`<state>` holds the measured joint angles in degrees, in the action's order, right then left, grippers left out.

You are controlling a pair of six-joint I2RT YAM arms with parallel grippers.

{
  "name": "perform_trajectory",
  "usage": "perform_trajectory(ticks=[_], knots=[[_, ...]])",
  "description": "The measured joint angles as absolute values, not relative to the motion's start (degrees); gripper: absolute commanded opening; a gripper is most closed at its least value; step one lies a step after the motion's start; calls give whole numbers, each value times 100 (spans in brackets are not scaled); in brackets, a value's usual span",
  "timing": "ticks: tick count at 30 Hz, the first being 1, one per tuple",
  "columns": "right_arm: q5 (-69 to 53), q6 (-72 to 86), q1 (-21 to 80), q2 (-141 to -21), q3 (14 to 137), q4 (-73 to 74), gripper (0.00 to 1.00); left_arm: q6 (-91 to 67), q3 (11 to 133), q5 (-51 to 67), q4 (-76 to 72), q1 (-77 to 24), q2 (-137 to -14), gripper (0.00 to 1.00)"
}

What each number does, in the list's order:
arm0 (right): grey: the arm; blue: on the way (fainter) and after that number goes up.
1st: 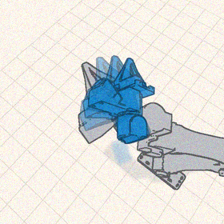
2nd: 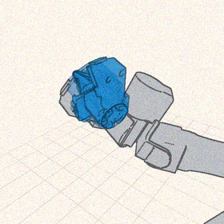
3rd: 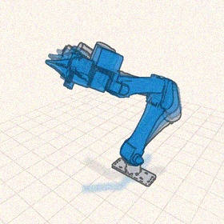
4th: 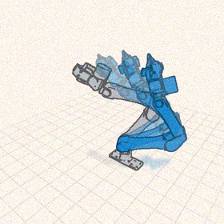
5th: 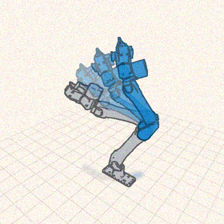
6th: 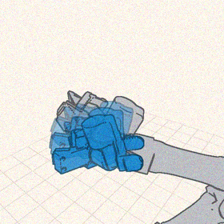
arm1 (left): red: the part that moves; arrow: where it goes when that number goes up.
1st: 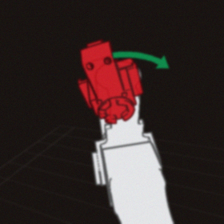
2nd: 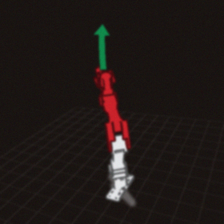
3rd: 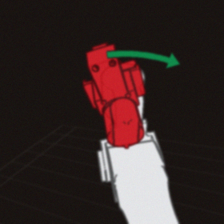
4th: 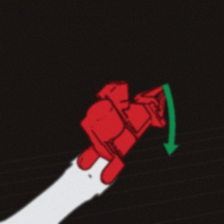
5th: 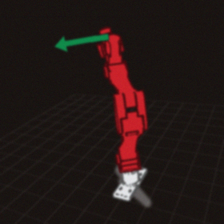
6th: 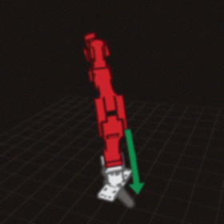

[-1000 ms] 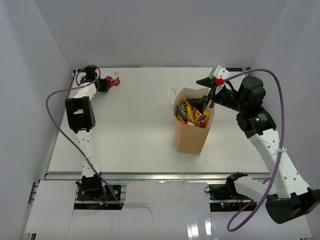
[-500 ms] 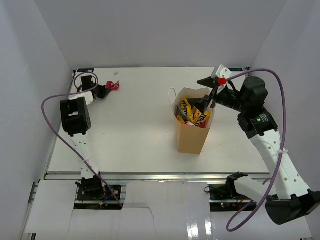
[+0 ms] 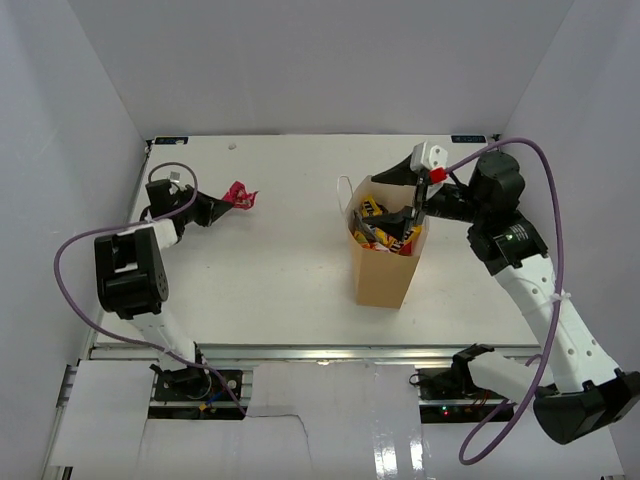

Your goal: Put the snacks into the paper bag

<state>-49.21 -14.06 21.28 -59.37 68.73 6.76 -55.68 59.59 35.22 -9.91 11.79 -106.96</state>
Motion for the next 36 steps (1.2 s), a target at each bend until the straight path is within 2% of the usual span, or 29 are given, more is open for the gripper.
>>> perform_trajectory(ticks=[6, 11, 16, 19, 26, 31, 36], knots=[[-5273, -2589, 2956, -6462, 7373, 1306, 88, -5096, 4685, 4593, -1251, 1146, -9373, 0], [-4915, -4493, 4427, -6997, 8128, 2335, 91, -4950, 3870, 5179, -1245, 1024, -8189, 0], [-3750, -6445, 5968, -7356, 8226, 2987, 93, -5116, 3568, 5520, -1275, 572, -7122, 0], [-2897, -7356, 6648, -7474, 7666, 2880, 96, -5339, 3422, 5640, -1361, 283, -6504, 0], [-1455, -8462, 6820, -8012, 7214, 2676, 97, -5944, 2965, 5756, -1332, 104, -5408, 0], [-1033, -8698, 6812, -8020, 7196, 2298, 96, -6053, 2880, 5769, -836, 34, -4821, 0], [-812, -8772, 6812, -8036, 7196, 2003, 91, -6058, 2847, 5835, -357, -95, -4410, 0]])
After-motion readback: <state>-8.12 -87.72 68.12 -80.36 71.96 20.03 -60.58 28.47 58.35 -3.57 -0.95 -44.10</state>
